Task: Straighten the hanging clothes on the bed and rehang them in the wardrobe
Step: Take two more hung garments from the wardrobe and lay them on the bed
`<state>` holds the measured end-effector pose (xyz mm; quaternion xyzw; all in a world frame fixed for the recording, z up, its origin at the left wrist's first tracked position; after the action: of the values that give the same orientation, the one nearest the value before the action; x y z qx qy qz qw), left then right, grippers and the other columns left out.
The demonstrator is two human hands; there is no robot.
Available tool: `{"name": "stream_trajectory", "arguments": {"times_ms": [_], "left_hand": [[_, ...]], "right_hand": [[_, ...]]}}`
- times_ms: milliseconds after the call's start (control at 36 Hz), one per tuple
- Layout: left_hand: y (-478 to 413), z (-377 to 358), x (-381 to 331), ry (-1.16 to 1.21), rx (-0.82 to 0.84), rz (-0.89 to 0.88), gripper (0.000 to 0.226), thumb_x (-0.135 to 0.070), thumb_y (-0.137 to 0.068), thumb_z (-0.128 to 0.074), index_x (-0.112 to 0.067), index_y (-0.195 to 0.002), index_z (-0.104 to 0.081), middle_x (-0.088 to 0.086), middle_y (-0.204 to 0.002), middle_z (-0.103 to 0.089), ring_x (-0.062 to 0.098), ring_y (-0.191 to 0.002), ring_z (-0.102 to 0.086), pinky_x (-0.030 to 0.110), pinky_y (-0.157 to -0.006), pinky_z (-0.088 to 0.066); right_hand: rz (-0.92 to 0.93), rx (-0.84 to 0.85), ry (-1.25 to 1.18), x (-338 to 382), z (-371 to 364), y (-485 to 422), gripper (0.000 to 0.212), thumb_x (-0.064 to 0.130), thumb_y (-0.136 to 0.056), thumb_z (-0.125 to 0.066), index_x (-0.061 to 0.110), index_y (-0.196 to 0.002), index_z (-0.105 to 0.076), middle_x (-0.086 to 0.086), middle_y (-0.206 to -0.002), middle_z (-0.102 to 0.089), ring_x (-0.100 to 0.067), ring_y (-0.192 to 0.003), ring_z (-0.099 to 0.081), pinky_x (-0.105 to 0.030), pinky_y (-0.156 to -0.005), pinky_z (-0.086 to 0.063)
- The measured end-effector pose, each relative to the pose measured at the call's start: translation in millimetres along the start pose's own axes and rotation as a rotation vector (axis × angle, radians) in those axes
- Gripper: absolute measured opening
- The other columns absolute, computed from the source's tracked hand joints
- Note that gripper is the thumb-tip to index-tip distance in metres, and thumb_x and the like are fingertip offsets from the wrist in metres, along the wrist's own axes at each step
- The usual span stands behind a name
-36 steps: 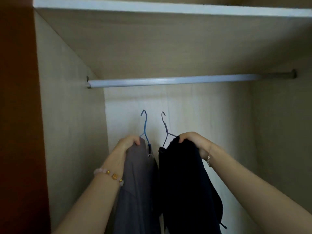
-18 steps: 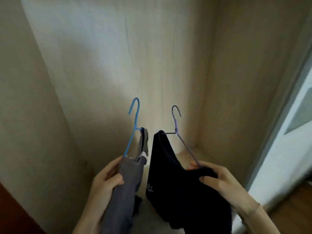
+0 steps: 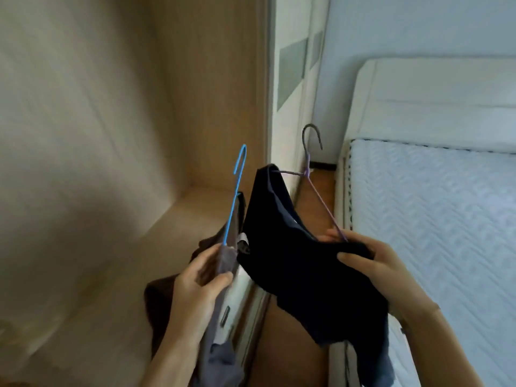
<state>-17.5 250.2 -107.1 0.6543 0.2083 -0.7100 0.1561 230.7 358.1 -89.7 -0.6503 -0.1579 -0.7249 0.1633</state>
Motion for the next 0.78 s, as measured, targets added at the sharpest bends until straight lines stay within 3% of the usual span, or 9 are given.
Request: {"name": "stream_trajectory", "arguments": {"times_ms": [139, 250, 306, 361, 417, 472, 611, 694, 778], "left_hand": [[41, -30, -7, 0.013, 0.198, 0.044, 0.042, 0.013, -0.079, -0.060, -0.026, -0.092, -0.062, -0.028, -0.072, -0.071, -0.014, -0.072, -0.064, 0.000, -0.062, -0.046], [80, -55, -15, 0.043, 0.322, 0.063, 0.042, 0.017, -0.079, -0.056, -0.023, -0.087, -0.062, -0.016, -0.068, -0.073, -0.014, -0.060, -0.063, -0.001, -0.055, -0.043], [106, -67, -24, 0.039, 0.404, 0.058, 0.043, 0.019, -0.078, -0.056, -0.021, -0.090, -0.067, -0.021, -0.060, -0.070, -0.015, -0.058, -0.061, -0.002, -0.054, -0.042], [134, -77, -29, 0.029, 0.497, 0.039, 0.050, 0.016, -0.074, -0.062, -0.033, -0.077, -0.074, -0.023, -0.061, -0.070, -0.013, -0.060, -0.062, -0.001, -0.055, -0.043], [168, -85, -32, -0.001, 0.620, 0.026, 0.039, -0.001, -0.061, -0.069, -0.040, -0.069, -0.074, -0.021, -0.069, -0.073, -0.010, -0.064, -0.064, 0.001, -0.058, -0.046], [206, -91, -30, -0.024, 0.724, 0.054, 0.036, -0.013, -0.049, -0.065, -0.035, -0.075, -0.074, -0.016, -0.078, -0.075, -0.008, -0.067, -0.065, 0.002, -0.061, -0.047], [305, -109, -31, -0.076, 0.929, 0.049, 0.046, -0.009, -0.045, -0.061, -0.046, -0.070, -0.073, -0.019, -0.075, -0.074, -0.010, -0.067, -0.065, 0.001, -0.061, -0.047], [354, -117, -39, -0.075, 1.020, 0.036, 0.043, -0.021, -0.038, -0.065, -0.036, -0.077, -0.075, -0.017, -0.081, -0.075, -0.010, -0.071, -0.065, 0.001, -0.065, -0.047], [396, -128, -49, -0.042, 1.082, 0.043, 0.048, -0.014, -0.043, -0.066, -0.022, -0.090, -0.068, -0.016, -0.082, -0.075, -0.010, -0.072, -0.066, 0.001, -0.065, -0.048]], "right_hand": [[-0.075, -0.250, -0.037, -13, 28, 100, 0.034, -0.009, -0.085, -0.055, 0.014, -0.106, -0.068, 0.001, -0.102, -0.075, -0.014, -0.100, -0.068, -0.019, -0.086, -0.053], [-0.126, -0.413, -0.042, -23, 47, 188, 0.031, -0.006, -0.085, -0.057, 0.014, -0.104, -0.070, 0.001, -0.103, -0.074, -0.015, -0.103, -0.067, -0.023, -0.094, -0.050], [-0.153, -0.485, -0.043, -28, 53, 233, 0.030, -0.005, -0.084, -0.058, 0.017, -0.098, -0.072, 0.001, -0.103, -0.074, -0.015, -0.104, -0.066, -0.022, -0.094, -0.050], [-0.177, -0.545, -0.037, -32, 58, 279, 0.030, -0.003, -0.084, -0.059, 0.020, -0.095, -0.074, 0.001, -0.105, -0.074, -0.015, -0.105, -0.066, -0.025, -0.095, -0.049], [-0.207, -0.593, -0.012, -33, 62, 329, 0.029, 0.001, -0.085, -0.060, 0.023, -0.096, -0.075, 0.002, -0.106, -0.073, -0.012, -0.104, -0.066, -0.025, -0.092, -0.050], [-0.220, -0.640, -0.009, -32, 65, 383, 0.027, 0.003, -0.086, -0.060, 0.023, -0.099, -0.073, 0.004, -0.104, -0.074, -0.010, -0.101, -0.067, -0.018, -0.083, -0.053], [-0.231, -0.792, -0.066, -33, 70, 521, 0.025, 0.002, -0.085, -0.060, 0.014, -0.104, -0.071, -0.002, -0.103, -0.074, -0.016, -0.097, -0.069, -0.018, -0.079, -0.055], [-0.227, -0.861, -0.097, -34, 69, 594, 0.026, 0.007, -0.081, -0.063, 0.013, -0.105, -0.070, -0.005, -0.104, -0.074, -0.019, -0.095, -0.069, -0.020, -0.078, -0.055], [-0.225, -0.890, -0.081, -33, 67, 650, 0.031, 0.011, -0.077, -0.064, 0.011, -0.107, -0.069, -0.006, -0.106, -0.073, -0.017, -0.096, -0.069, -0.019, -0.081, -0.054]]}}
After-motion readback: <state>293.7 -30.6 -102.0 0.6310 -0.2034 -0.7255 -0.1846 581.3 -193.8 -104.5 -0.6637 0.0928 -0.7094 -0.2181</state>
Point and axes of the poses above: each hand's wrist, its own y-axis away from the middle knuckle, its own z-axis out of the back of the hand, x = y × z, the point moved 5 cm from there along -y, towards the middle knuckle
